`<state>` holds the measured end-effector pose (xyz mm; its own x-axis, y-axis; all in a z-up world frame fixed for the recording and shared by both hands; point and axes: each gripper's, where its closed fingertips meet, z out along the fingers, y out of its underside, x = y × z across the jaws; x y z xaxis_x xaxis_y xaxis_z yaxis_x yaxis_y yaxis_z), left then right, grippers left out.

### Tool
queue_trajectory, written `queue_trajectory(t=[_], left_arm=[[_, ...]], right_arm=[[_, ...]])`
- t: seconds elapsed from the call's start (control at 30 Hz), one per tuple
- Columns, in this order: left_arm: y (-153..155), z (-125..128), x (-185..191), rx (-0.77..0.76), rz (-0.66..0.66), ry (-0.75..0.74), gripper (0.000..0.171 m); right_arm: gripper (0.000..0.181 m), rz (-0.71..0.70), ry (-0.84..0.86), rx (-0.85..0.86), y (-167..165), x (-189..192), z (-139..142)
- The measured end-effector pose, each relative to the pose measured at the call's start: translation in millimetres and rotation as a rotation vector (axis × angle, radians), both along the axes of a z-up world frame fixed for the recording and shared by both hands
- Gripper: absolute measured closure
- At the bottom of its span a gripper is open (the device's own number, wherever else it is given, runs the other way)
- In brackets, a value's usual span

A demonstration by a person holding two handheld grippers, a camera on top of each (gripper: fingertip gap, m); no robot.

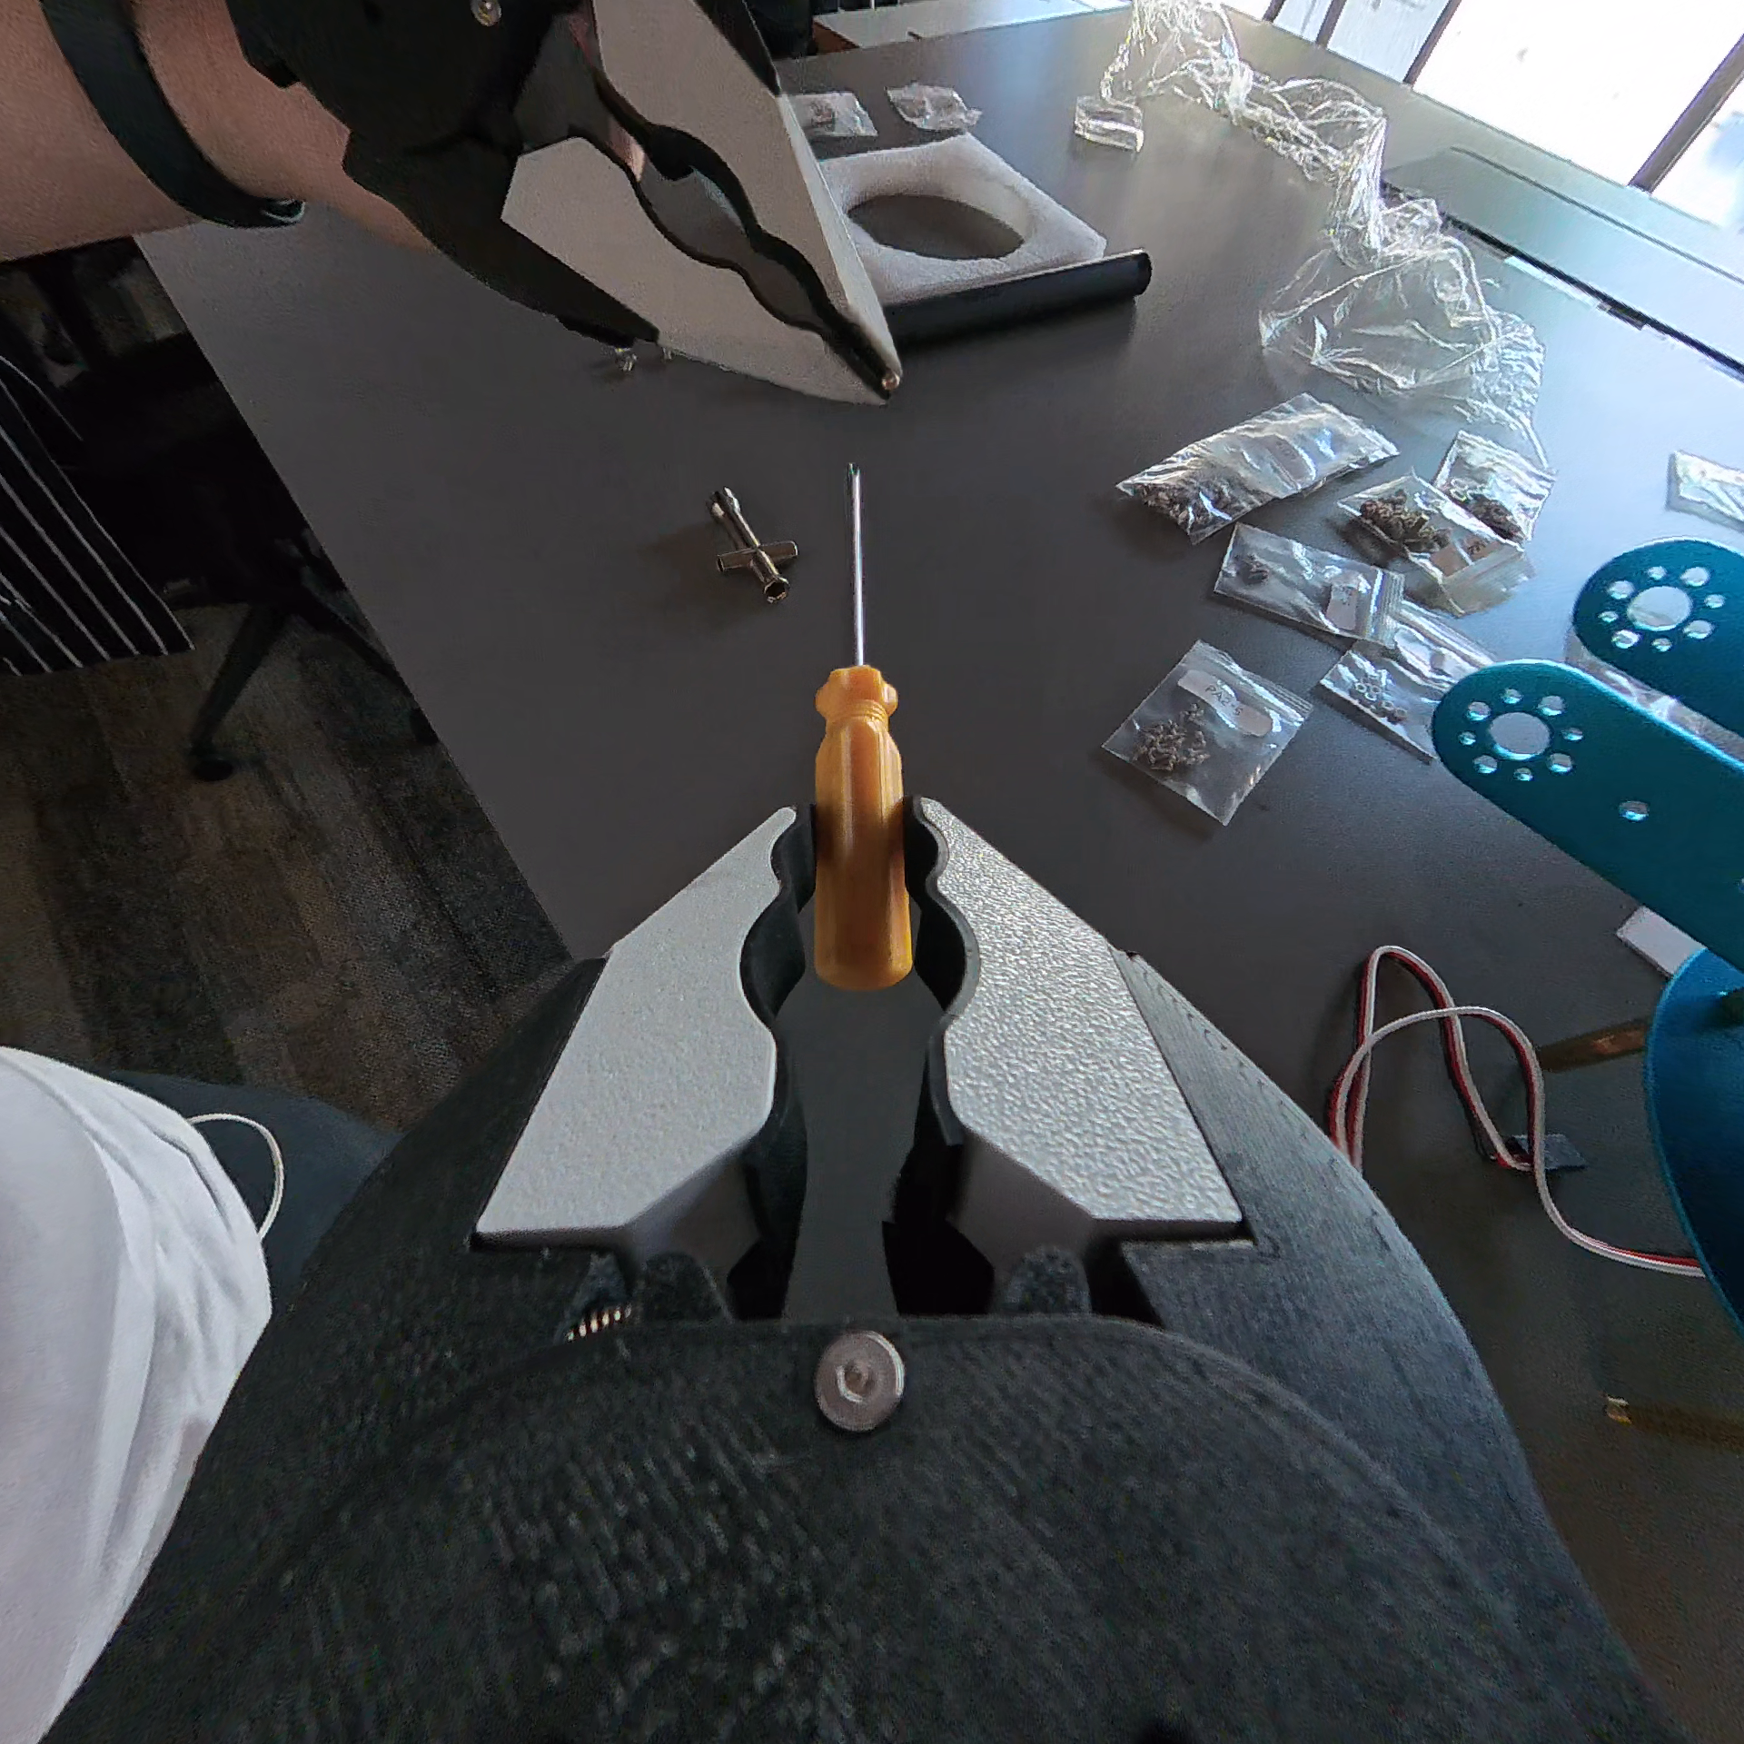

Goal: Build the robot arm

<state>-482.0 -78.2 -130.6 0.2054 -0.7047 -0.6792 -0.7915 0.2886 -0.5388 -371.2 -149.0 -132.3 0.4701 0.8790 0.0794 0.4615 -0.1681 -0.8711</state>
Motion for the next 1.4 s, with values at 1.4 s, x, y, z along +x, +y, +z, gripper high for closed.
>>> queue_trajectory(t=[1.4], left_arm=[[-32.6,24.0,11.8,0.018,-0.148,-0.019,0.171]], right_arm=[[0.164,0.018,-0.005,-0.130,-8.0,-7.8,40.2]])
